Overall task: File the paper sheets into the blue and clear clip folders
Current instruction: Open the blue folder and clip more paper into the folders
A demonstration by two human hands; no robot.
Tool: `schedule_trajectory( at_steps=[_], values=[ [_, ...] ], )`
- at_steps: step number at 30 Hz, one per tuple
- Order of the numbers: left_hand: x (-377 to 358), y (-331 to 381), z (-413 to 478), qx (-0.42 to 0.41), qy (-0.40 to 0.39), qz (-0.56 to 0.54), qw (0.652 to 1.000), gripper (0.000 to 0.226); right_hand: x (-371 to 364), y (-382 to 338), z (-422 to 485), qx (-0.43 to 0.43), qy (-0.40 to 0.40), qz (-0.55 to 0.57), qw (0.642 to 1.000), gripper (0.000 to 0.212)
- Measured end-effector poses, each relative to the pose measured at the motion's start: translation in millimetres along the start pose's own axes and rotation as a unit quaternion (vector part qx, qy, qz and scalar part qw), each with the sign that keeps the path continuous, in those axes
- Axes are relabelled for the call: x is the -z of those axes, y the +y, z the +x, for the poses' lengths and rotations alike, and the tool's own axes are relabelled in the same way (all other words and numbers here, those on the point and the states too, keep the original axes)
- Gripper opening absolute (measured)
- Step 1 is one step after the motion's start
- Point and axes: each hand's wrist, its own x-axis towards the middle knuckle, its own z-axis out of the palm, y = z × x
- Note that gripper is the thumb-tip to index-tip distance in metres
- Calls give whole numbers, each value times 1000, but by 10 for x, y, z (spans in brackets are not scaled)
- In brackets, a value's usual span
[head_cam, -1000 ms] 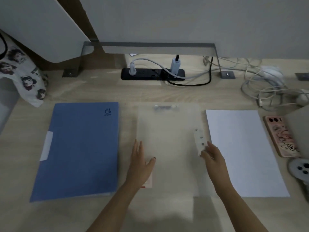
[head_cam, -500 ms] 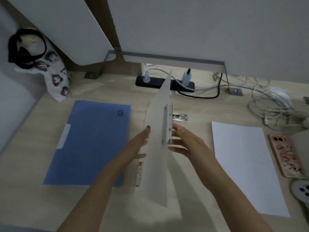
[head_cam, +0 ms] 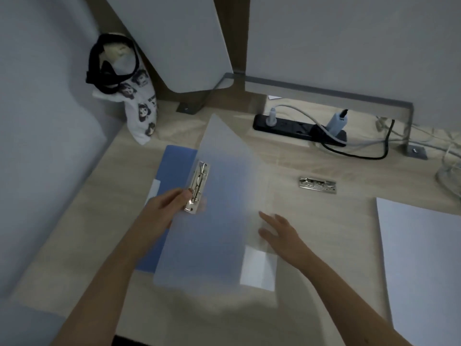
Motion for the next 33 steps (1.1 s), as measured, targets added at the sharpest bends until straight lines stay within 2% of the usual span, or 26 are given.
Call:
schedule_trajectory(
  at_steps=[2,5,12,19,28,33],
  values=[
    [152,-196,90,19,33,2,999,21,-60,204,59,-53,37,-104,992,59],
    [287,-496,261,60,42,-6,997,19,-129,447,11,-110,45,-142,983,65],
    [288,-940,508,147,6,9,989,25,-186,606,-68,-95,63,-210,971,71],
    [348,-993,353,136,-66,-21,988,22,-192,623,-56,-94,55,-213,971,72],
    [338,-1134,344,111,-45,-11,993,19,-243,620,-82,-94,37,-244,964,69],
    [409,-1095,315,108,-67,-3,992,16,-207,580,-63,-95,34,-247,964,68]
  ],
)
